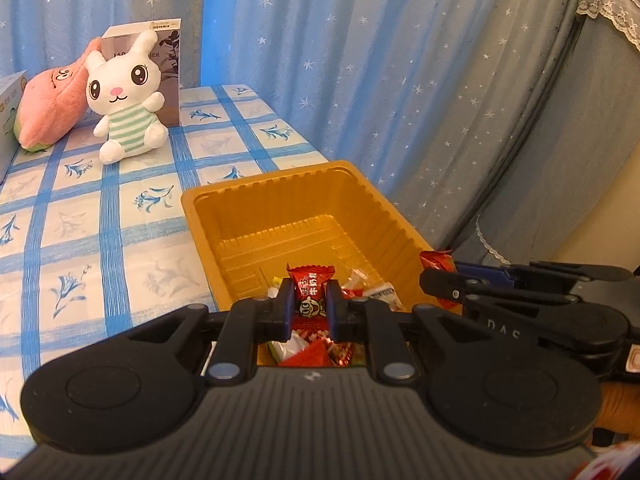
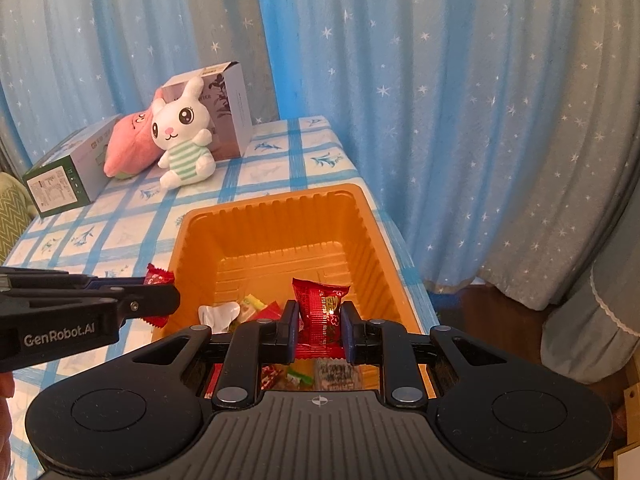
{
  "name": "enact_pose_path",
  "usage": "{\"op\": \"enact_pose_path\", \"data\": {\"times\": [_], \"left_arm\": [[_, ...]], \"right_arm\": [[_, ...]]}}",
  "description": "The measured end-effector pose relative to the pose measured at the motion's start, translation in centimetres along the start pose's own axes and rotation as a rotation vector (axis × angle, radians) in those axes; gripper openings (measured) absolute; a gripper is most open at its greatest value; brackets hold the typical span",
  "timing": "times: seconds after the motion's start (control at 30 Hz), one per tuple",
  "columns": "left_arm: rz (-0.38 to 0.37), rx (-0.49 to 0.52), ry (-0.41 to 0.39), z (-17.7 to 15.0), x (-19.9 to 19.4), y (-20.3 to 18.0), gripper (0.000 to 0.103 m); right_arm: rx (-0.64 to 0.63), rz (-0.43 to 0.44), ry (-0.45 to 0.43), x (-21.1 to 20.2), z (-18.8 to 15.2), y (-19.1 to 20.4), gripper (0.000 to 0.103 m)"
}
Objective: Organize snacks
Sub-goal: 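Lower both candies into the tray and open both tools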
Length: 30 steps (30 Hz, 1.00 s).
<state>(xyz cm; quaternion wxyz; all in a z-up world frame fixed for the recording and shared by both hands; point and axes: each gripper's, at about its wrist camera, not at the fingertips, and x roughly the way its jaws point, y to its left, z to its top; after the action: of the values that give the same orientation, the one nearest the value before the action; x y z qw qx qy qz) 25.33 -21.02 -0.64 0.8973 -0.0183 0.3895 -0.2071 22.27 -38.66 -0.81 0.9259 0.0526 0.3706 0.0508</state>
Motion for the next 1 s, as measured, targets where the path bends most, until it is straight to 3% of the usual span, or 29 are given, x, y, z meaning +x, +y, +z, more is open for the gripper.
{"op": "enact_pose_path", "data": {"times": [1.0], "left_arm": [[0.028, -0.03, 0.038, 4.1, 5.9, 2.9, 0.014]], "right_arm": [[-0.008, 0.012, 0.047, 6.2, 4.1, -0.2, 0.022]]}}
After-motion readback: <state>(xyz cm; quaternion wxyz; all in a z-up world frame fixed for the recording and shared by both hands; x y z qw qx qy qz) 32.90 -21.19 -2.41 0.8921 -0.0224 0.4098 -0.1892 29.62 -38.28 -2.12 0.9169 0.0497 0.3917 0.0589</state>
